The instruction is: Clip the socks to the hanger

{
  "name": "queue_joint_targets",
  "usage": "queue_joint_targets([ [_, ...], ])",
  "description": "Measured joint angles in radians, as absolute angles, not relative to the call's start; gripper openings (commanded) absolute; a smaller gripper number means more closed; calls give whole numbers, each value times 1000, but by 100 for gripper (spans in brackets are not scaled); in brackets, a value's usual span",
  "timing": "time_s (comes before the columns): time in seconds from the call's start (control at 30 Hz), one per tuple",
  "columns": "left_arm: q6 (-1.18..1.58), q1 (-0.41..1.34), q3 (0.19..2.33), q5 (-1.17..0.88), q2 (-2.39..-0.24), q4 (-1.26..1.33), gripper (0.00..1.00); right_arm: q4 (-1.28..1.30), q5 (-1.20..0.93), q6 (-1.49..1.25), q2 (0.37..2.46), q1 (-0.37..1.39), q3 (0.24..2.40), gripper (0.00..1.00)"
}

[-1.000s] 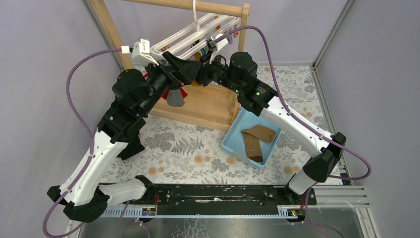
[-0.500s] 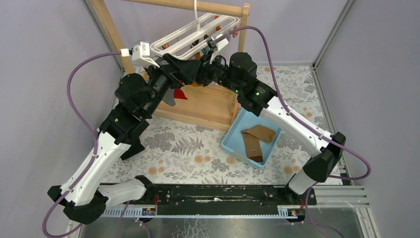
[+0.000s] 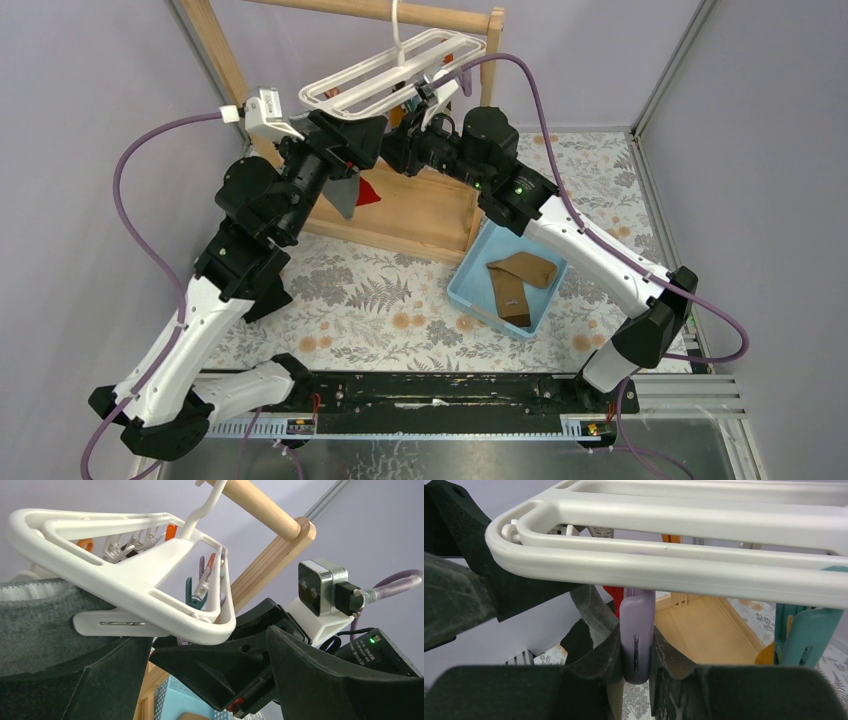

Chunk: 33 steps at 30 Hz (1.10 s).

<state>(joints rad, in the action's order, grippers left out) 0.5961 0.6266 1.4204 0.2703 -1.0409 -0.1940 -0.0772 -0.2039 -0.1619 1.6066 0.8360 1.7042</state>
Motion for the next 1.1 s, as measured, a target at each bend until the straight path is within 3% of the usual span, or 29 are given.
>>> queue_joint_targets([
  [0.6, 555, 622, 1410, 228, -1104, -128, 86, -81, -212, -163, 1604, 835, 1704, 0],
  [0.83, 548, 619, 1409, 226, -1108, -119, 70, -80, -222, -162, 1589, 835, 1701, 0],
  [1.1, 546, 615, 1388, 220, -1106, -85, 64, -80, -230, -166, 1585, 834, 1700, 0],
])
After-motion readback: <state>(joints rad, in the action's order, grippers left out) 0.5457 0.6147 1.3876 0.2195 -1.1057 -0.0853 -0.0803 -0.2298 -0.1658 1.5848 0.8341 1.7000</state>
